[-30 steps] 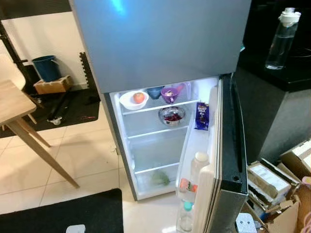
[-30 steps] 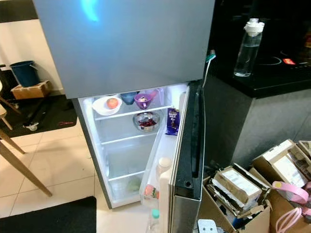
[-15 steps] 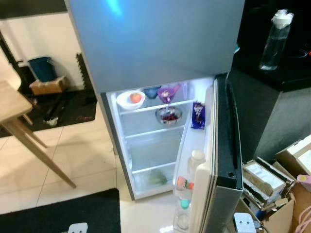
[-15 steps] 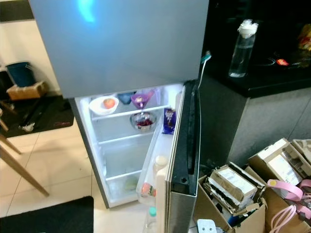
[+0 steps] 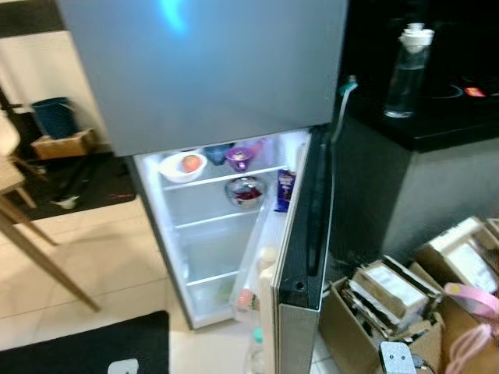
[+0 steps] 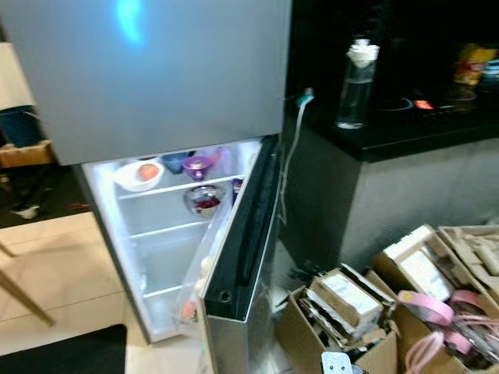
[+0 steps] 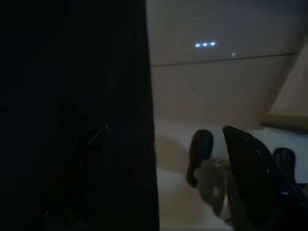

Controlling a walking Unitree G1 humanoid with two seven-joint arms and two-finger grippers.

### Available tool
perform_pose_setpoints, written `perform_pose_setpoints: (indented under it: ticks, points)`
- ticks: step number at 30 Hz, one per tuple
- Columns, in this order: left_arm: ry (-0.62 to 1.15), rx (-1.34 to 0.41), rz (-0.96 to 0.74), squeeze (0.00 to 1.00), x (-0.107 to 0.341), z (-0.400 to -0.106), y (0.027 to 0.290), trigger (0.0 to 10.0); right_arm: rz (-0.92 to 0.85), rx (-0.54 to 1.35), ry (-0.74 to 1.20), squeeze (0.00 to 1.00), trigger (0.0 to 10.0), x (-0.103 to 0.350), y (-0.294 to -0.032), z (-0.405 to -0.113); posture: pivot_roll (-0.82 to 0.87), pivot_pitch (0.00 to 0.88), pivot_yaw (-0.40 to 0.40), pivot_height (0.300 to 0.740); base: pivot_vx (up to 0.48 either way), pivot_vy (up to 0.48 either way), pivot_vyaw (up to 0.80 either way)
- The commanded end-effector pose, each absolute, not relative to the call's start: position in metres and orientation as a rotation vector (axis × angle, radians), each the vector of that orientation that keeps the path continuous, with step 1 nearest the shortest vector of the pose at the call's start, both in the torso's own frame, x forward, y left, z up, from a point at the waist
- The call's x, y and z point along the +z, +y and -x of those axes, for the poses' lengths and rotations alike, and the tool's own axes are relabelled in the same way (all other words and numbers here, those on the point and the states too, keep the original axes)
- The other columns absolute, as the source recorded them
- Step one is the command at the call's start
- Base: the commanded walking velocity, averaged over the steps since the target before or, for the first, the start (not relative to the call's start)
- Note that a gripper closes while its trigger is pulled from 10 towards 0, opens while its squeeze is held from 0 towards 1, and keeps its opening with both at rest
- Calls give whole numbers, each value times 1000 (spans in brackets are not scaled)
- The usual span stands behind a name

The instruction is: Restocking fridge

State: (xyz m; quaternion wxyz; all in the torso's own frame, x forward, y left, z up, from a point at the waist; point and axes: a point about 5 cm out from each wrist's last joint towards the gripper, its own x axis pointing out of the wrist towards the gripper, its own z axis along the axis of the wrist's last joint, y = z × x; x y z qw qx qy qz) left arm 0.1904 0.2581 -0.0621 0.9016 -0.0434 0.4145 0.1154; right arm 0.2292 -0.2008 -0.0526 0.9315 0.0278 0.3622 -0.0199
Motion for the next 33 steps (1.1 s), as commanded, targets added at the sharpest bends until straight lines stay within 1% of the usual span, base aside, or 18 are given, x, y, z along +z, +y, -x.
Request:
perform_pose_setpoints:
  ticks: [1, 4, 5, 6, 11, 12, 14, 15, 17, 19, 24, 25, 26, 28, 29, 30, 31, 33]
  points:
    - [886, 266, 94, 0, -67, -180, 260, 10000, -62, -15, 739, 0, 10000, -52, -194, -232, -35, 137, 54, 740, 0, 0, 0]
    - [897, 277, 84, 0, -69, -175, 263, 10000, -56, 30, 701, 0, 10000, -44, -188, -244, -37, 139, 53, 740, 0, 0, 0]
    - [900, 279, 80, 0, -69, -174, 264, 10000, -60, 40, 689, 0, 9490, -41, -187, -247, -37, 140, 53, 740, 0, 0, 0]
    - [902, 282, 79, 0, -69, -173, 264, 10000, -71, 48, 680, 0, 0, -39, -185, -251, -36, 141, 50, 740, 0, 0, 0]
    - [908, 291, 79, 0, -70, -169, 266, 10000, -81, 89, 645, 0, 0, -29, -177, -266, -32, 143, 43, 740, 0, 0, 0]
    - [909, 293, 79, 0, -70, -169, 267, 10000, -67, 100, 639, 0, 6549, -26, -175, -270, -32, 143, 43, 740, 0, 0, 0]
    - [909, 293, 79, 0, -70, -169, 267, 10000, -67, 100, 639, 0, 6549, -26, -175, -270, -32, 143, 43, 740, 0, 0, 0]
    - [911, 295, 79, 0, -71, -168, 267, 10000, -65, 122, 632, 0, 10000, -23, -170, -274, -30, 143, 37, 740, 0, 0, 0]
    - [912, 298, 80, 0, -71, -167, 268, 10000, -67, 144, 628, 0, 10000, -21, -165, -277, -29, 143, 36, 740, 0, 0, 0]
    - [918, 305, 77, 0, -72, -163, 269, 10000, -80, 235, 616, 0, 10000, -14, -148, -286, -28, 144, 33, 740, 0, 0, 0]
    - [922, 315, 81, 0, -73, -159, 270, 10000, -123, 530, 555, 0, 10000, 12, -87, -305, -18, 144, 23, 740, 0, 0, 0]
    - [922, 315, 81, 0, -73, -159, 270, 10000, -123, 530, 555, 0, 10000, 12, -87, -305, -18, 144, 23, 740, 0, 0, 0]
    - [923, 316, 81, 0, -73, -158, 271, 10000, -127, 685, 513, 0, 10000, 27, -57, -309, -17, 144, 22, 740, 0, 0, 0]
    - [924, 318, 81, 0, -74, -157, 271, 10000, -147, 826, 457, 0, 10000, 46, -28, -313, -15, 144, 22, 740, 0, 0, 0]
    - [924, 318, 81, 0, -74, -157, 271, 10000, -147, 826, 457, 0, 10000, 46, -28, -313, -15, 144, 22, 740, 0, 0, 0]
    - [925, 319, 80, 0, -74, -157, 271, 10000, -242, 979, 337, 0, 10000, 79, 6, -318, -15, 144, 22, 740, 0, 0, 0]
    - [926, 319, 79, 0, -74, -157, 271, 10000, -296, 1039, 279, 0, 10000, 95, 19, -319, -15, 144, 22, 740, 0, 0, 0]
    - [926, 319, 79, 0, -74, -157, 271, 10000, -329, 1072, 244, 0, 10000, 104, 25, -319, -15, 144, 22, 740, 0, 0, 0]
